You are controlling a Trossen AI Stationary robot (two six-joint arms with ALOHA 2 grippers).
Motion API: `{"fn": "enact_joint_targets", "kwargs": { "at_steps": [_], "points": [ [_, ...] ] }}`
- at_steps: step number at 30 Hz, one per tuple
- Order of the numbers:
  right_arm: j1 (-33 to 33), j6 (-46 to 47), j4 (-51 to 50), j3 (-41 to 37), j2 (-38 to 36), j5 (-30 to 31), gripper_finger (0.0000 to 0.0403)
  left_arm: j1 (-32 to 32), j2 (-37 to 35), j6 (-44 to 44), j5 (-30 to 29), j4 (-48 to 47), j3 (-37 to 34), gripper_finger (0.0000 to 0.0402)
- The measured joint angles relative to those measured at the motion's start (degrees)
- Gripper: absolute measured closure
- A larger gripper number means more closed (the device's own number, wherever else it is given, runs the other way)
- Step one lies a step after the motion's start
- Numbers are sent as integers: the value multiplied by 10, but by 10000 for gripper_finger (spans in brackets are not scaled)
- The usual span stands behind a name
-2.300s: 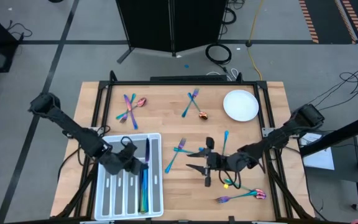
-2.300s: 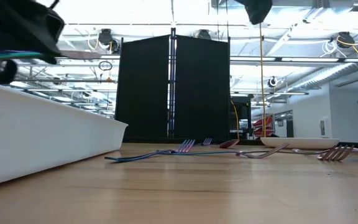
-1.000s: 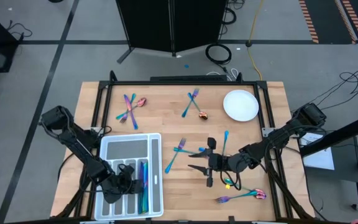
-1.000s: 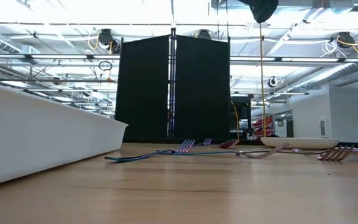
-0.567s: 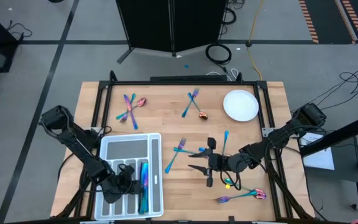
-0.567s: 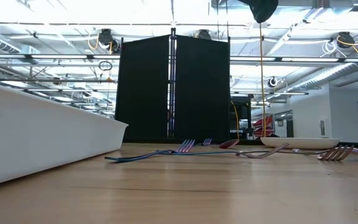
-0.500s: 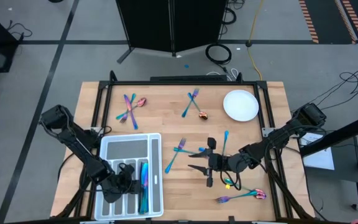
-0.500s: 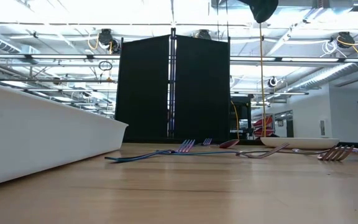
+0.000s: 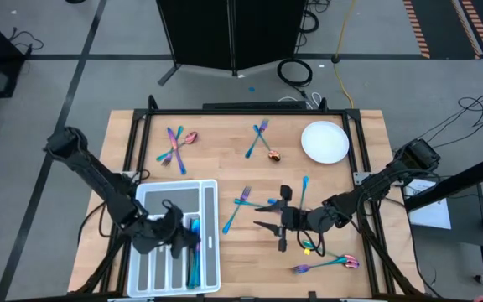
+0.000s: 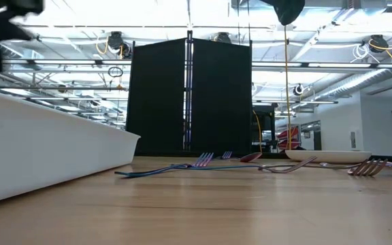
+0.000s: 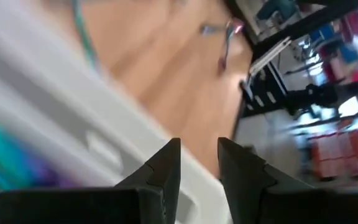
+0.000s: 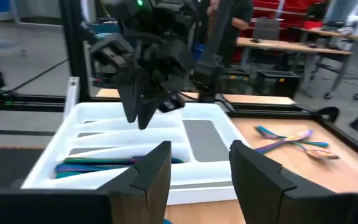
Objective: Sort silverware
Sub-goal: Put the iridescent knife into the cutlery tray
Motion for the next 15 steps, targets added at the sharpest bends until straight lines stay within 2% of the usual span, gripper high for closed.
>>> {"fn": "enact_joint_targets", "kwargs": {
  "at_steps": [3,7,10,15],
  "points": [
    [0,3,0,0,0,22,254,22,-15,150,-32,-4,0,295],
    [0,16,0,0,0,24,254,61,-22,279,-62,-8,0,295],
    [0,45,-6,0,0,24,254,113,-23,293,-52,-19,0,295],
    [0,77,-11,0,0,24,254,234,-37,255,65,-113,0,295]
  ]
}}
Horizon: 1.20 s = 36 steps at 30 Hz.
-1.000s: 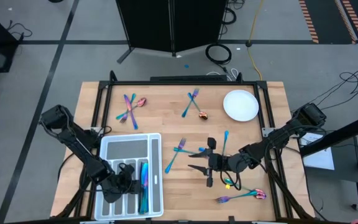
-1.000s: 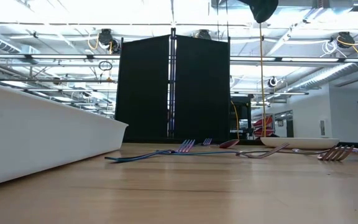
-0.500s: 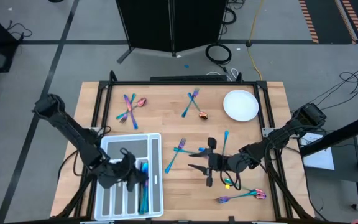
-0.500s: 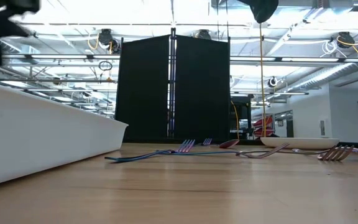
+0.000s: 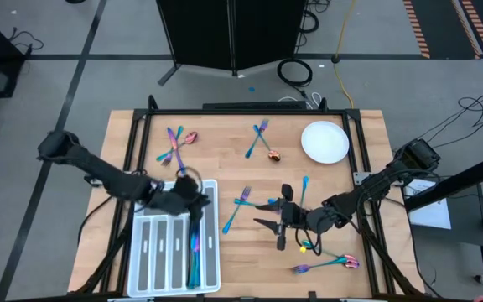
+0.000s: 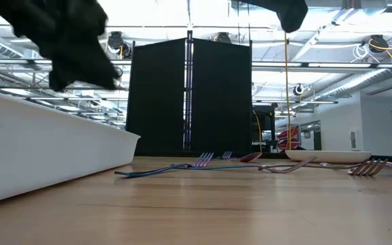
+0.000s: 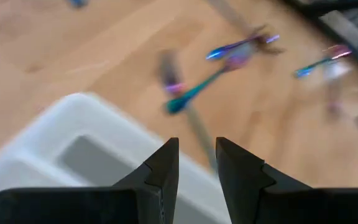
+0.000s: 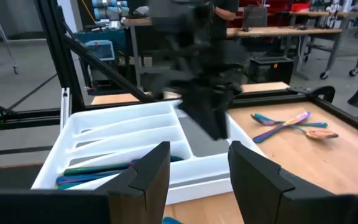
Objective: Sort silverware
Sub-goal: Put the iridescent knife into the cutlery tray
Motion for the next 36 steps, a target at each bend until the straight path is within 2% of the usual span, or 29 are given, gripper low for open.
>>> {"fn": "enact_joint_targets", "kwargs": {
  "at_steps": [7,12,18,23,28,36],
  "points": [
    [0,27,-31,0,0,-2,255,166,-51,48,93,-116,0,294],
    [-3,33,-84,0,0,-3,255,281,-91,18,109,-197,0,294],
    [-53,-2,-95,0,0,-12,255,400,-79,3,119,-289,0,294],
    [-97,-6,-123,0,0,-105,255,496,-40,17,162,-295,0,295],
    [-109,-7,-158,0,0,-117,255,550,7,30,173,-299,0,295],
    [-110,-43,-167,0,0,-129,255,570,54,28,176,-259,0,295]
  ]
}}
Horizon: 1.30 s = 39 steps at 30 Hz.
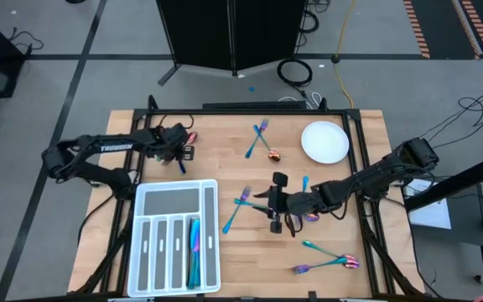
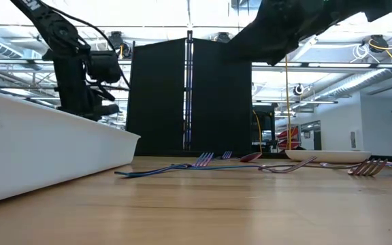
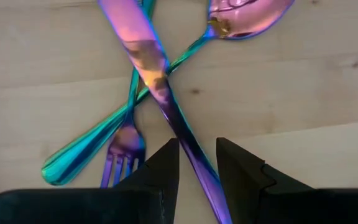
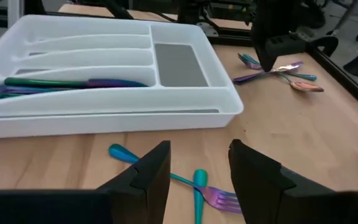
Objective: Sort silverware
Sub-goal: Put the iridescent knife into the cutlery tray
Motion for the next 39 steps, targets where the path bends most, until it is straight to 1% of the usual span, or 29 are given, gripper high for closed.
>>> {"fn": "enact_joint_targets", "kwargs": {
  "at_steps": [11,16,23,26,33,39],
  "points": [
    [-3,-6,-23,0,0,3,255,3,40,-14,-5,10,0,295],
    [-3,-6,-22,0,0,3,255,16,60,-15,-4,10,0,295],
    [-3,-4,-22,0,0,3,255,25,67,-14,4,17,2,295],
    [-3,-4,-21,0,0,3,255,25,67,-12,4,18,2,304],
    [-3,-4,-21,0,0,3,255,25,68,-12,4,23,2,344],
    [-3,-4,-21,0,0,3,255,25,68,-10,3,43,0,351]
  ]
}}
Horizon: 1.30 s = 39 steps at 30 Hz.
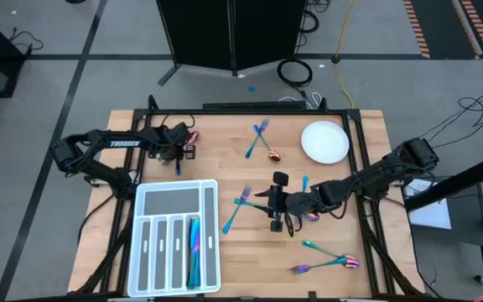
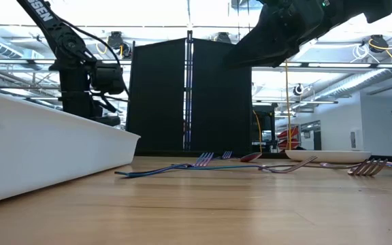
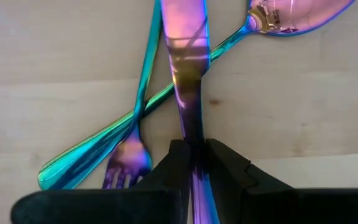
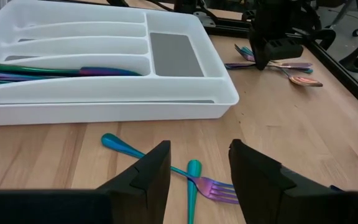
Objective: Sort silverware
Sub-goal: Put the iridescent knife into the cutlery tray
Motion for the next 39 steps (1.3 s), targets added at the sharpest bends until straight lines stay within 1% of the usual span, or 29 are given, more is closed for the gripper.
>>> {"fn": "enact_joint_targets", "kwargs": {
  "at_steps": [4,9,14,18,21,26,29,33,37,39],
  "points": [
    [0,0,0,0,0,0,255,0,1,0,-2,27,-1,352],
    [0,0,0,0,0,0,254,0,-13,2,-1,37,-1,352],
    [-1,0,0,0,0,0,255,0,-52,6,7,55,0,352],
    [-3,0,0,0,0,0,255,0,-98,7,13,66,0,352],
    [-3,0,0,0,0,0,255,0,-139,11,38,82,0,352],
    [-3,0,0,0,0,0,255,-11,-209,-4,101,103,0,352],
    [-3,0,0,0,0,0,255,-32,-243,-19,122,93,0,352],
    [-3,0,-1,0,0,0,255,-79,-282,-52,126,70,0,352],
    [-3,0,-1,0,0,0,255,-153,-312,-98,123,24,0,352],
    [-3,0,-1,0,0,0,255,-200,-321,-131,105,9,0,352]
  ]
}}
